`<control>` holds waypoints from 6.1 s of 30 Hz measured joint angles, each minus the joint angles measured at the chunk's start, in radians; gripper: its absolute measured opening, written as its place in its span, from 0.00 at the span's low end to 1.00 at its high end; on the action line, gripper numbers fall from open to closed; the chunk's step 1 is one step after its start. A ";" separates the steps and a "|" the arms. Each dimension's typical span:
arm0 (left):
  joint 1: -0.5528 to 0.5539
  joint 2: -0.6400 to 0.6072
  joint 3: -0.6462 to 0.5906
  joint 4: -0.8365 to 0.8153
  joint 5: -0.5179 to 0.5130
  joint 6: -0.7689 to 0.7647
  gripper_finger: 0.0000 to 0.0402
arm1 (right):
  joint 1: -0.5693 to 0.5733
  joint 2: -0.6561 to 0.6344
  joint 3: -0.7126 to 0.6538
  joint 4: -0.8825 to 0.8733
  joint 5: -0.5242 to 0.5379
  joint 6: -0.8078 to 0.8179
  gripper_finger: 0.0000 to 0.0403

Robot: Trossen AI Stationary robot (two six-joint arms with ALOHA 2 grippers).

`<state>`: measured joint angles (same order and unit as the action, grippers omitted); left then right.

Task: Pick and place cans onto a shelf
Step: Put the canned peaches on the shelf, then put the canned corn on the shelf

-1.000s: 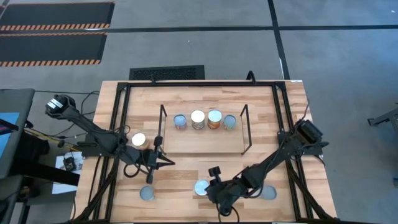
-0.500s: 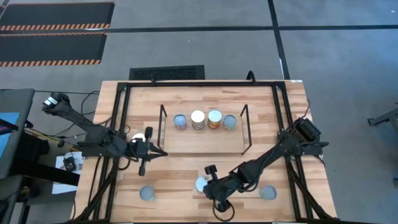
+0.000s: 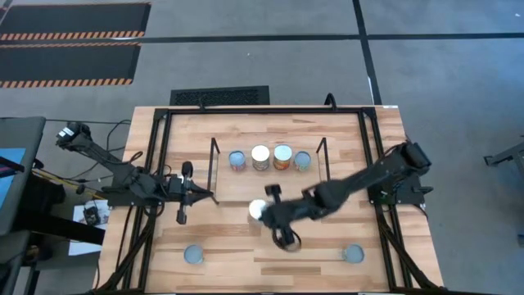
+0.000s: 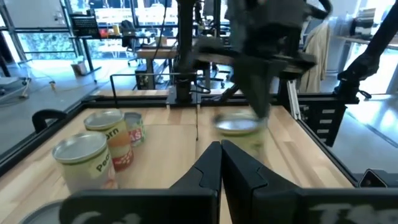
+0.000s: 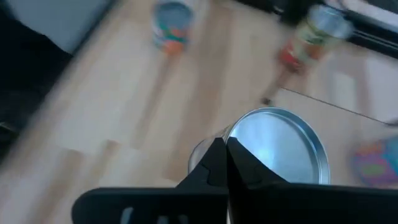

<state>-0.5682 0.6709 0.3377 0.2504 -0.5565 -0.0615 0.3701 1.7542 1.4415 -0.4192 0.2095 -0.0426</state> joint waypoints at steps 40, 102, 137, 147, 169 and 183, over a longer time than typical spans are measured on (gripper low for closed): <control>0.000 -0.030 -0.016 0.002 -0.008 0.004 0.00 | -0.282 0.034 0.006 -0.112 -0.058 -0.143 0.06; -0.145 0.181 0.348 -0.824 0.066 -0.331 0.00 | 0.293 -0.354 -0.558 0.677 0.282 -0.147 0.01; -0.057 0.575 0.476 -1.533 0.063 -0.812 0.30 | 0.351 -0.326 -0.674 0.893 0.241 -0.036 0.01; -0.003 0.575 0.476 -1.492 0.080 -0.747 0.22 | 0.351 -0.326 -0.674 0.892 0.241 -0.037 0.01; 0.176 0.574 0.476 -1.492 0.165 -0.637 0.20 | 0.351 -0.326 -0.674 0.892 0.241 -0.037 0.01; 0.158 0.563 0.489 -1.512 0.210 -0.567 0.00 | 0.351 -0.326 -0.673 0.893 0.241 -0.037 0.01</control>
<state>-0.4097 1.2340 0.8268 -1.2617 -0.3462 -0.6281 0.7208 1.4281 0.7681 0.4736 0.4503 -0.0792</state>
